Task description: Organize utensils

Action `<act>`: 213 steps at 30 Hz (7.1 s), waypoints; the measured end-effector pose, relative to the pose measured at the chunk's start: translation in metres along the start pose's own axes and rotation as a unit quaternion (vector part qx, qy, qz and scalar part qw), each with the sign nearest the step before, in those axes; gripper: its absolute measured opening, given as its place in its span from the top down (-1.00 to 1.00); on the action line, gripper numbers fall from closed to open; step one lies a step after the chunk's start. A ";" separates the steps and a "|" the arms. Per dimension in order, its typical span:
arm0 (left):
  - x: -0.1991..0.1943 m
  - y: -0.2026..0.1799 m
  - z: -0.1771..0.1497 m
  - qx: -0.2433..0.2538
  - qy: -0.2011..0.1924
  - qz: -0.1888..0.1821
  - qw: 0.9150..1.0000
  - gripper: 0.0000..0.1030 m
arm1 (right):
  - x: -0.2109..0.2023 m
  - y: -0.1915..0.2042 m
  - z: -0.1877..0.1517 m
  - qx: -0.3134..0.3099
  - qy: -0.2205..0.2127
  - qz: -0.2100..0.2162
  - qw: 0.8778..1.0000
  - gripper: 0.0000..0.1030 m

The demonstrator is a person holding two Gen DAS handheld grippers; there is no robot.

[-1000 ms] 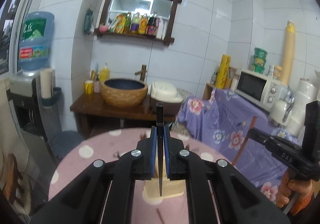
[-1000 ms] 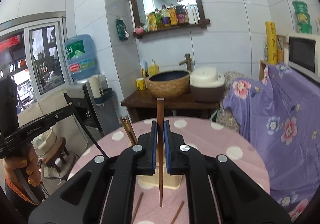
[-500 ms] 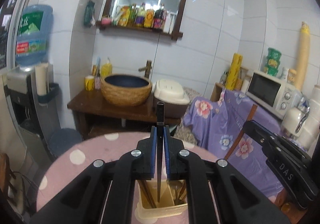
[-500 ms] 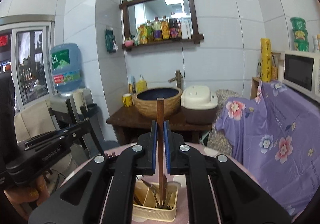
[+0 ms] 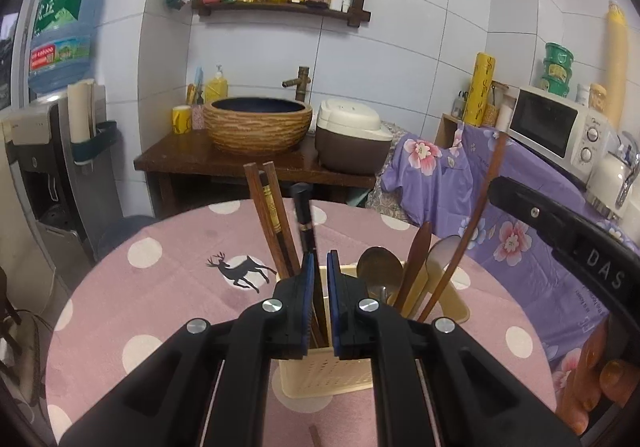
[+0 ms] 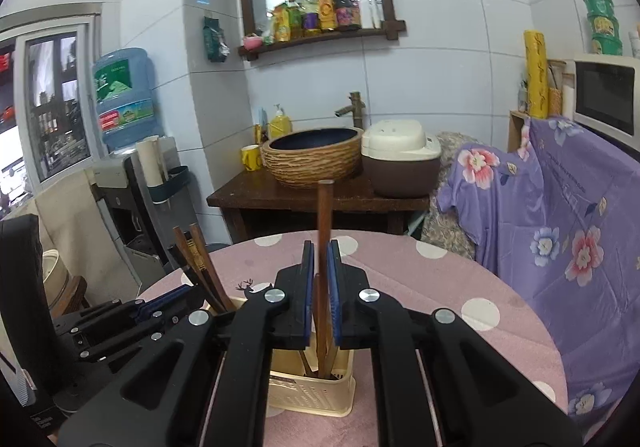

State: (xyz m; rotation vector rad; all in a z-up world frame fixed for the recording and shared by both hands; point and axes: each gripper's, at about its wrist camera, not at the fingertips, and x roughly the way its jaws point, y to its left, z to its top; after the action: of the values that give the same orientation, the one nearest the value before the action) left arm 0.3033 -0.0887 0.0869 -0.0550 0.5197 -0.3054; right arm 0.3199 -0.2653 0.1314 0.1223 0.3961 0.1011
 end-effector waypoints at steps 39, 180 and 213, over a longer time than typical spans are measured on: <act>-0.029 0.038 -0.164 -0.036 0.137 0.026 0.990 -0.42 | -0.001 -0.013 -0.217 0.043 0.245 -0.075 0.966 0.37; 0.000 -0.011 0.025 0.000 -0.017 -0.002 1.000 0.83 | 0.003 0.003 -0.008 -0.003 0.013 0.005 1.000 0.84; -0.231 0.020 -0.195 -0.020 -0.158 0.093 0.983 -0.90 | -0.258 0.068 -0.240 -0.081 -0.115 -0.089 0.986 -0.89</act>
State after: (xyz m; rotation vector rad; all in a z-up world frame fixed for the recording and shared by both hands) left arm 0.0213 0.0050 0.0261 -0.0914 0.2125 -0.1002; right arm -0.0158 -0.2057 0.0192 -0.0630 0.1667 -0.0580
